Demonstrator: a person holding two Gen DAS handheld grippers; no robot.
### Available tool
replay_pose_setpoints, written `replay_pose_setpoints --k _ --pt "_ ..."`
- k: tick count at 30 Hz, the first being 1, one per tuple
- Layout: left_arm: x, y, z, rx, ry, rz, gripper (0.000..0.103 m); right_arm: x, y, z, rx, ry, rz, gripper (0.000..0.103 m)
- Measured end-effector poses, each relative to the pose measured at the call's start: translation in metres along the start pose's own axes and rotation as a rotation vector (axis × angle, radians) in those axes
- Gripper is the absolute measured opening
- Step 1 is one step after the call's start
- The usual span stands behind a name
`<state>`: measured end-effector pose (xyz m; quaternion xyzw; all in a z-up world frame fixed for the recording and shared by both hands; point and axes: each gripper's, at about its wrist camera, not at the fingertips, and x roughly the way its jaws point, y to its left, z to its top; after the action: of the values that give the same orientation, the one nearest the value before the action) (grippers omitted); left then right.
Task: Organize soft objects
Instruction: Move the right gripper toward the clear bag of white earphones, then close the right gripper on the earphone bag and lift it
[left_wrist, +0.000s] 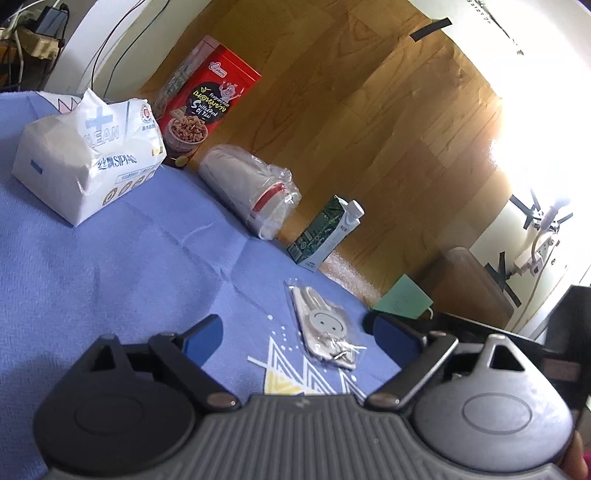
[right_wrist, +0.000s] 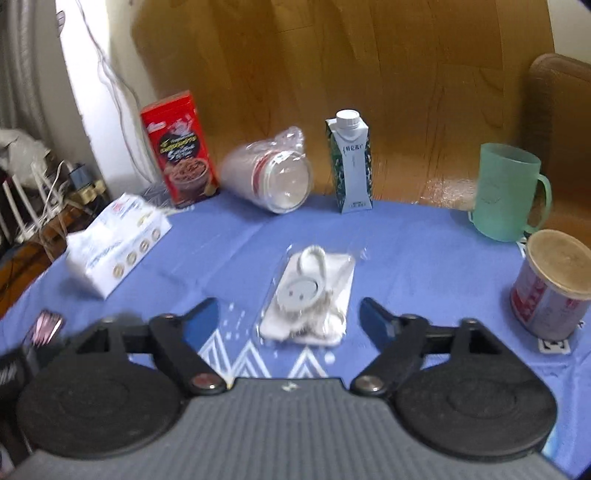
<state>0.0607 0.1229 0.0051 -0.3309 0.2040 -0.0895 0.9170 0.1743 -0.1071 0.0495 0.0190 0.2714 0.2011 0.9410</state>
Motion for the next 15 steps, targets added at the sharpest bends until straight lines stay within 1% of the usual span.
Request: replay_pose_setpoints --k 1,4,7,9,11,12,13,14,15 --pt "0.000 0.000 0.000 -0.002 0.000 -0.001 0.092 0.007 0.003 0.001 -0.006 0.010 -0.001 0.092" --pt "0.000 0.004 0.001 -0.026 -0.004 0.028 0.091 0.032 0.009 0.004 -0.011 0.066 -0.026 0.094" --pt "0.000 0.010 0.002 -0.060 -0.001 0.005 0.092 0.043 -0.002 0.007 0.038 0.111 -0.034 0.095" --pt "-0.001 0.009 0.002 -0.052 -0.009 0.006 0.092 0.052 -0.006 0.008 0.047 0.130 -0.061 0.095" --pt "-0.001 0.007 0.001 -0.040 -0.013 0.007 0.092 0.060 -0.010 0.008 0.063 0.176 -0.065 0.095" --pt "-0.001 0.006 0.001 -0.037 -0.015 0.007 0.092 0.061 -0.009 0.007 0.056 0.179 -0.066 0.094" --pt "-0.002 0.006 0.001 -0.037 -0.016 0.007 0.092 0.063 -0.005 0.007 0.030 0.181 -0.073 0.090" --pt "-0.002 0.007 0.001 -0.040 -0.017 0.008 0.092 0.064 0.000 0.007 -0.009 0.184 -0.075 0.075" --pt "-0.002 0.007 0.002 -0.044 -0.018 0.009 0.092 0.065 0.007 0.005 -0.058 0.179 -0.084 0.071"
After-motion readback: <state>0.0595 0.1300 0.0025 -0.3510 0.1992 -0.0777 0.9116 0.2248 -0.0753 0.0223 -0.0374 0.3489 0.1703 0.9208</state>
